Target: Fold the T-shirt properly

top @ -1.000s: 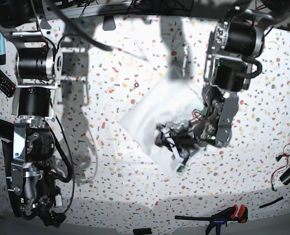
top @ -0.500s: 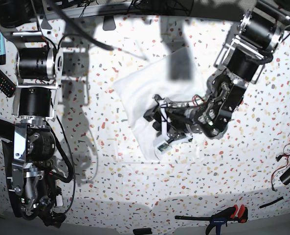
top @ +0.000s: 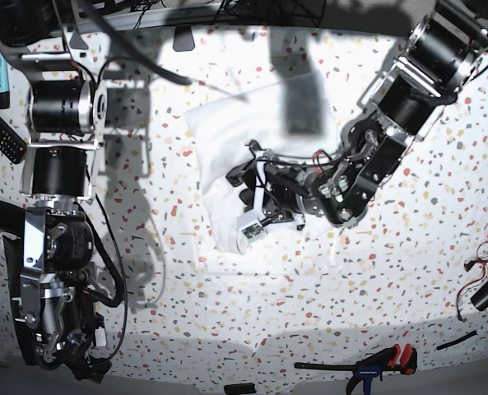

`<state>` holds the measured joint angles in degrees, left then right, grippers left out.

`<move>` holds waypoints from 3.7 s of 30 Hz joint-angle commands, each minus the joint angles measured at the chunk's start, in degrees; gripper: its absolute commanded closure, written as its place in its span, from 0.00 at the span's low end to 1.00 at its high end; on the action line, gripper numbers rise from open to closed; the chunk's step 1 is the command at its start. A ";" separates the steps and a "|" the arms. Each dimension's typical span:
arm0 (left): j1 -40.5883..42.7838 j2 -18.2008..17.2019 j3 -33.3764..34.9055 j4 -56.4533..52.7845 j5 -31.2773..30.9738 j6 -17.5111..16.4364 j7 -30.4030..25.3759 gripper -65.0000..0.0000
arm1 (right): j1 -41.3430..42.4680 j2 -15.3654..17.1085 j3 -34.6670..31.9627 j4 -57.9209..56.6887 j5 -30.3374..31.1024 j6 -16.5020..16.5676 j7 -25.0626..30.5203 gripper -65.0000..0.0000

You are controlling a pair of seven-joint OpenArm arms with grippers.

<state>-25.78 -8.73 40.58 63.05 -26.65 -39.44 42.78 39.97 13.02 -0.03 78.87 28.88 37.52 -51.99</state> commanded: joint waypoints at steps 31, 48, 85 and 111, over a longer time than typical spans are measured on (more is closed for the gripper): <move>0.87 -8.81 -16.33 24.90 12.09 31.36 7.87 0.62 | -1.70 6.82 5.66 10.23 2.89 -0.02 -8.96 0.47; 26.80 -21.03 -33.40 52.74 9.46 30.49 9.53 0.62 | -28.02 16.28 17.18 30.73 4.85 -0.26 -11.76 0.47; 81.92 -18.25 -60.37 67.23 -5.22 15.34 7.82 0.62 | -84.17 0.81 72.76 50.93 13.60 1.33 -12.22 0.47; 79.60 -10.16 -60.35 43.85 -11.34 7.78 6.58 0.62 | -99.65 -2.14 39.65 38.42 6.67 1.49 -6.88 0.47</move>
<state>53.15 -18.24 -19.44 106.30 -37.36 -31.55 49.98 -58.74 10.46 38.85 116.49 36.29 38.87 -59.18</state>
